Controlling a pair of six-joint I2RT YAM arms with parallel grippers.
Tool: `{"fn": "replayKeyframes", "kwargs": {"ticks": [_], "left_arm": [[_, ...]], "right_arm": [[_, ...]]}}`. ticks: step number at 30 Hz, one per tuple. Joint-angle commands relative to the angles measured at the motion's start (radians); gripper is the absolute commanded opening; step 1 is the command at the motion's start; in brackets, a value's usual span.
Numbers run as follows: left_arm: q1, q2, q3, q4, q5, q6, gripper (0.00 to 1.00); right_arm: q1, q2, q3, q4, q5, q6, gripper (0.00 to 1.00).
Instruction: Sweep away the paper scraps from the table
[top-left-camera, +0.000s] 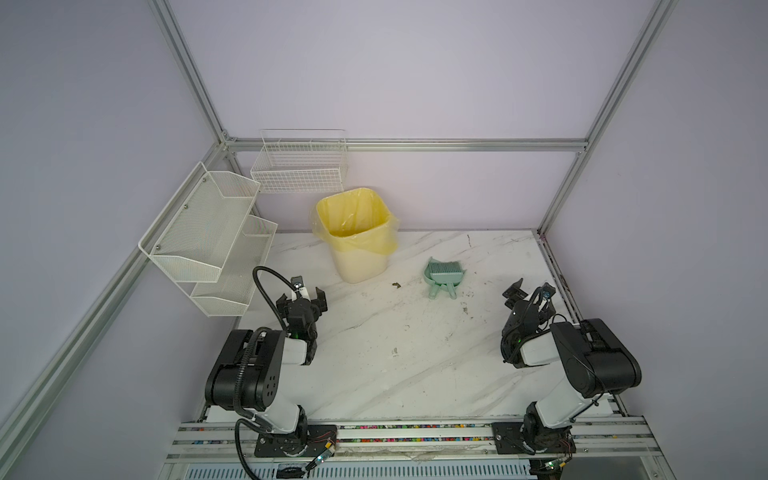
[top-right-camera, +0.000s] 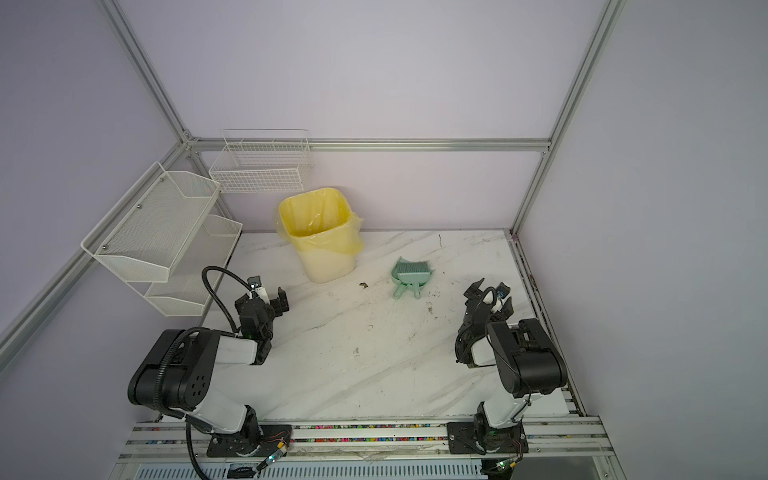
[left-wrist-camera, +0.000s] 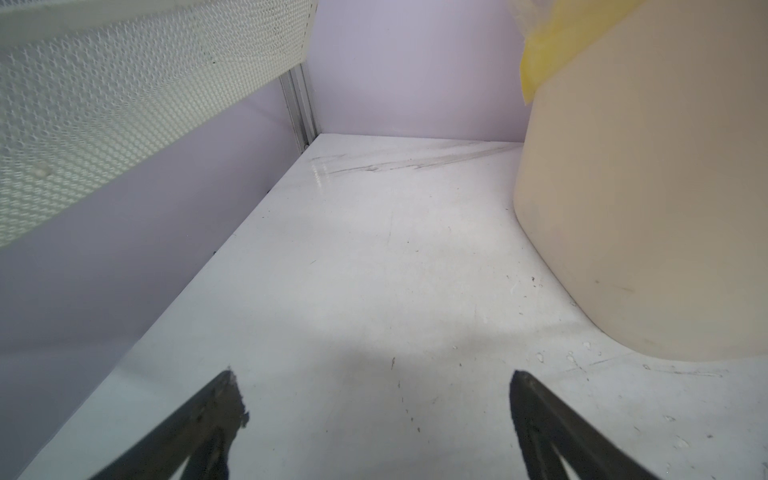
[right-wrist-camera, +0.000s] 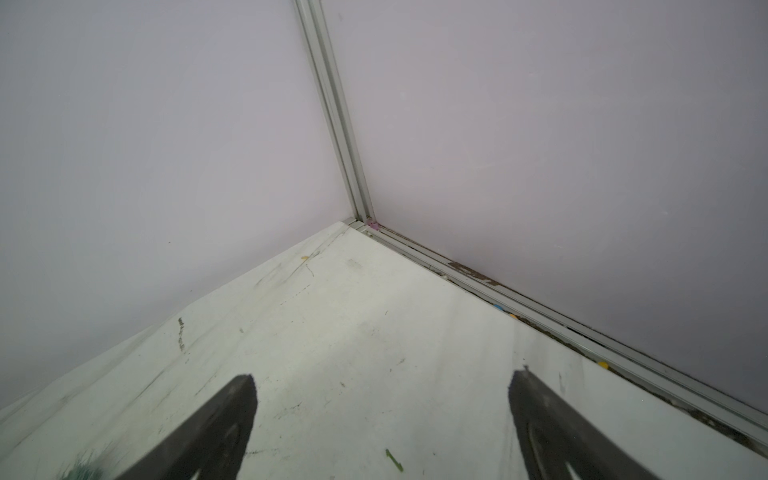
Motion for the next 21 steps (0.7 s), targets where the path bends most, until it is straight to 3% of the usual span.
{"fn": "replayKeyframes", "kwargs": {"ticks": [1, 3, 5, 7, 9, 21], "left_arm": [[0.006, -0.007, -0.019, 0.058, 0.009, 0.016, 1.00], [0.006, -0.007, -0.021, 0.058, 0.009, 0.017, 1.00], [0.006, -0.007, -0.020, 0.057, 0.008, 0.017, 0.99], [0.007, -0.007, -0.020, 0.058, 0.009, 0.017, 1.00], [0.007, -0.007, -0.019, 0.058, 0.009, 0.017, 1.00], [0.008, -0.007, -0.021, 0.057, 0.009, 0.017, 1.00]], "right_arm": [[0.001, 0.083, 0.009, 0.173, -0.311, -0.190, 0.97], [0.010, 0.148, 0.019, 0.250, -0.430, -0.263, 0.97], [0.012, 0.101, 0.049, 0.100, -0.442, -0.249, 0.97], [0.012, 0.134, 0.086, 0.095, -0.409, -0.235, 0.97], [0.003, 0.125, 0.134, -0.034, -0.384, -0.192, 0.97], [-0.030, 0.122, 0.136, -0.029, -0.415, -0.189, 0.97]]}}
